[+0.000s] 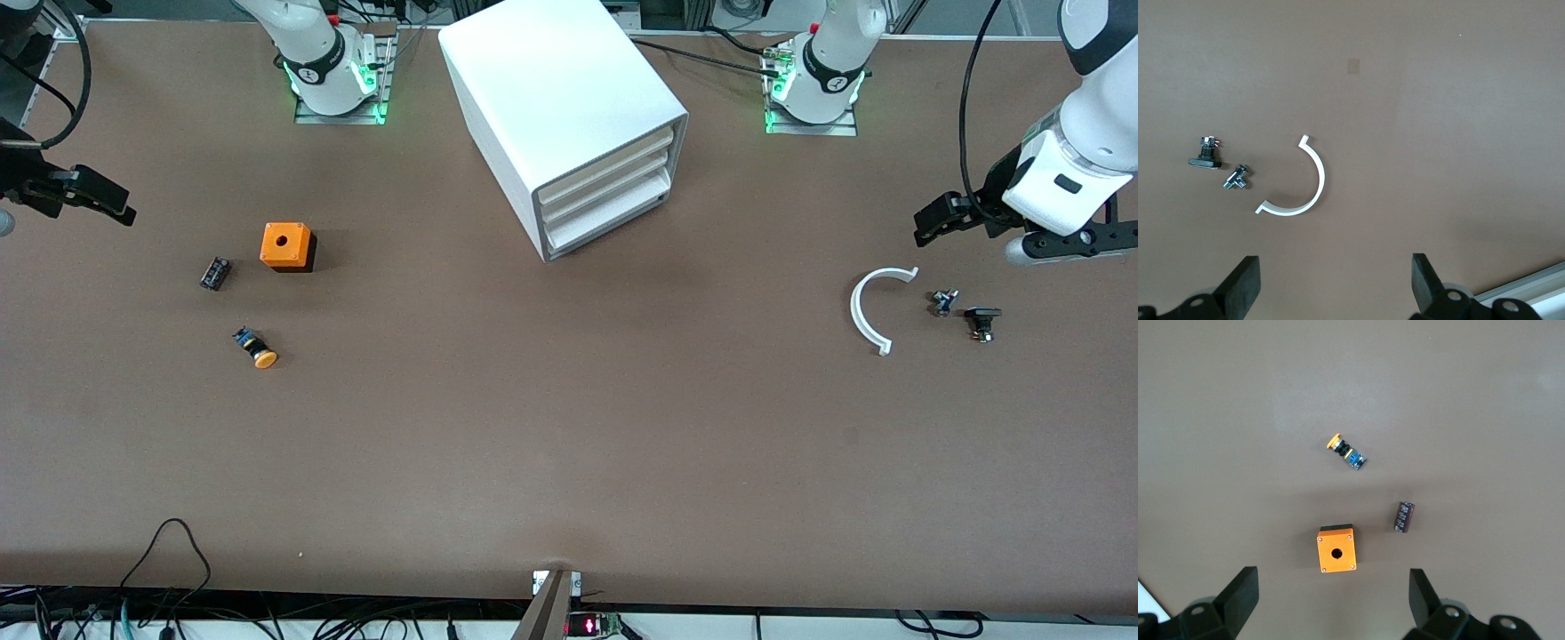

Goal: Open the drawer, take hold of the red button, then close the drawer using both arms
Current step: 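Move the left gripper toward the white cabinet's drawer handle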

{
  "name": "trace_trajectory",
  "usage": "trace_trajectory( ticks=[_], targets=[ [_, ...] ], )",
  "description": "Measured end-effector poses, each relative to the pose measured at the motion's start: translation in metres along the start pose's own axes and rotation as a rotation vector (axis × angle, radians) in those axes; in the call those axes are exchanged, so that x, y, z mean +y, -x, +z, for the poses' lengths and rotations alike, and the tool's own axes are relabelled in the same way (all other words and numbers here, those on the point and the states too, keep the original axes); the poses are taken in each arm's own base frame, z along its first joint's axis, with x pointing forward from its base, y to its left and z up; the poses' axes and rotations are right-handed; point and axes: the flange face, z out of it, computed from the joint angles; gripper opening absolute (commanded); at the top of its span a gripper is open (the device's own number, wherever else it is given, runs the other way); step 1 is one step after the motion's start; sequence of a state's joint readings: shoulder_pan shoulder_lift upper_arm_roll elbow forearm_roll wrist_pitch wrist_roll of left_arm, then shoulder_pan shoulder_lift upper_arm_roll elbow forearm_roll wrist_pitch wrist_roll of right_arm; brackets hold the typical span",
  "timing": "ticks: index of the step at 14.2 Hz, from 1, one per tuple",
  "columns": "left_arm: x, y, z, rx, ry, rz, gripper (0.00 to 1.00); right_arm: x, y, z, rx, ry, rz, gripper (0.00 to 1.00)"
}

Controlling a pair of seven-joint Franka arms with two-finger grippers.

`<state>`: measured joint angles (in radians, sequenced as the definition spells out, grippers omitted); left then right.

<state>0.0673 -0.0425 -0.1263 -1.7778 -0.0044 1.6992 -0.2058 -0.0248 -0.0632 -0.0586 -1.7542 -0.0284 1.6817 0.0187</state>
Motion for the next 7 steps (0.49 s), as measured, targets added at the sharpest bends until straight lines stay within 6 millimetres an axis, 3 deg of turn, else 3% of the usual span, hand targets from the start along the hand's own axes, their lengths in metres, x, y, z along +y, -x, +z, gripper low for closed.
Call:
trace_trajectory(
  ticks=[7],
  targets=[
    [0.0038,-0.0015,0.0023,-0.015,-0.002,0.007,1.0,0.0,0.0,-0.0001,0.0,0.0,0.0,1.0]
  ],
)
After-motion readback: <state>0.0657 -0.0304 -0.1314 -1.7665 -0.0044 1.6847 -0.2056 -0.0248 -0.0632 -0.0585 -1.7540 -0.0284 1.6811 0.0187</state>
